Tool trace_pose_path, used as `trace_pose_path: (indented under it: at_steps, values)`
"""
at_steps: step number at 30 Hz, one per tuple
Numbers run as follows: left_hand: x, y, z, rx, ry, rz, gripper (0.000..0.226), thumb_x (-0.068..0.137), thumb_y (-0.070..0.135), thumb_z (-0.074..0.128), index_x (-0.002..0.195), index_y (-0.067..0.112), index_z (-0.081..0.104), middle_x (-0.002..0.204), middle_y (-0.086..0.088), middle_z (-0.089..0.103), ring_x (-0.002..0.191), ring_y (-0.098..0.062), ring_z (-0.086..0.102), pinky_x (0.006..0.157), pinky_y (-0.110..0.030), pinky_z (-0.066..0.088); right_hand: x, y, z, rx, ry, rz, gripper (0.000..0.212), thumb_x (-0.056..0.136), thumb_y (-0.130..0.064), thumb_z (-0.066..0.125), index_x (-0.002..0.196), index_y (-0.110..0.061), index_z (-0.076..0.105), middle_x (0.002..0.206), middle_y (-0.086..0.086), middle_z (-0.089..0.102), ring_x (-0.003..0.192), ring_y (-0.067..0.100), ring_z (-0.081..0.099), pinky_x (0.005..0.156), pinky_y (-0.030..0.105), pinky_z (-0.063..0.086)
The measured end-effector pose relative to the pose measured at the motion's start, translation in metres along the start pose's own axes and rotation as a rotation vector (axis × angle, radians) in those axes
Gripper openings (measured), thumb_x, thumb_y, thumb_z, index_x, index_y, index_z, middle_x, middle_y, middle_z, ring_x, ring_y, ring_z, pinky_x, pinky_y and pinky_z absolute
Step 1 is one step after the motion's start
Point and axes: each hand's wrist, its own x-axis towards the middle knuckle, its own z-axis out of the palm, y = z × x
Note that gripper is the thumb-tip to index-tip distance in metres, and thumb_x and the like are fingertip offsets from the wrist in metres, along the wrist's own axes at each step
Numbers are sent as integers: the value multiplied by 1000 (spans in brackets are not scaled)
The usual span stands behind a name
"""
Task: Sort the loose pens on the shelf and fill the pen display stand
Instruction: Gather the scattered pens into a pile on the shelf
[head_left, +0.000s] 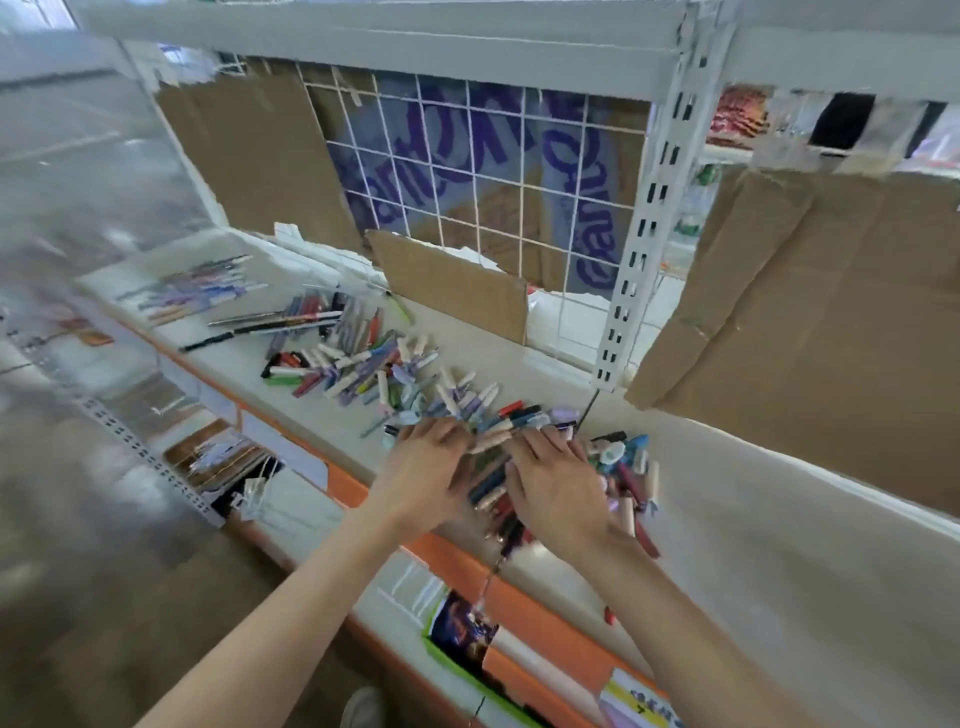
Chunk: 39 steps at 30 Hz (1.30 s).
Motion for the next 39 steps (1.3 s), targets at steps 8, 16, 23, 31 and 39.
trace_pose_path:
  at_steps: [8,16,23,31,39]
  values:
    - [-11,-139,-27,-9,87,-292,34,87,23,55,121,18,59,126,-4,55,118,-27,46,92,-35,37,101,-60,55,14,-160,-118,30,98,-24,37,114,-9,56,119,6,55,119,24,46,99,38,38]
    - [30,-311,-47,-58,212,-456,31,84,18,62,113,7,63,113,-14,60,106,-35,49,87,-41,42,240,-135,121,-74,-255,-162,31,97,-26,30,116,-16,52,122,2,50,122,21,41,105,36,29]
    - [73,-444,-57,-5,188,-541,34,91,23,53,119,4,57,124,-20,50,118,-37,44,93,-46,36,342,-177,177,-21,-262,-132,34,97,-27,33,122,-12,52,128,6,49,123,23,40,103,34,31]
    - [119,-548,-59,-48,67,-525,50,97,32,42,140,7,37,147,-18,33,134,-33,32,109,-44,29,430,-211,226,70,-386,-130,40,99,-32,36,133,-13,42,142,4,35,130,21,27,100,37,25]
    - [125,-547,-47,-99,123,-435,42,94,35,49,128,10,51,123,-13,52,113,-34,45,95,-43,37,450,-220,240,80,-371,-67,37,99,-33,32,128,-14,44,133,1,39,120,19,33,97,35,28]
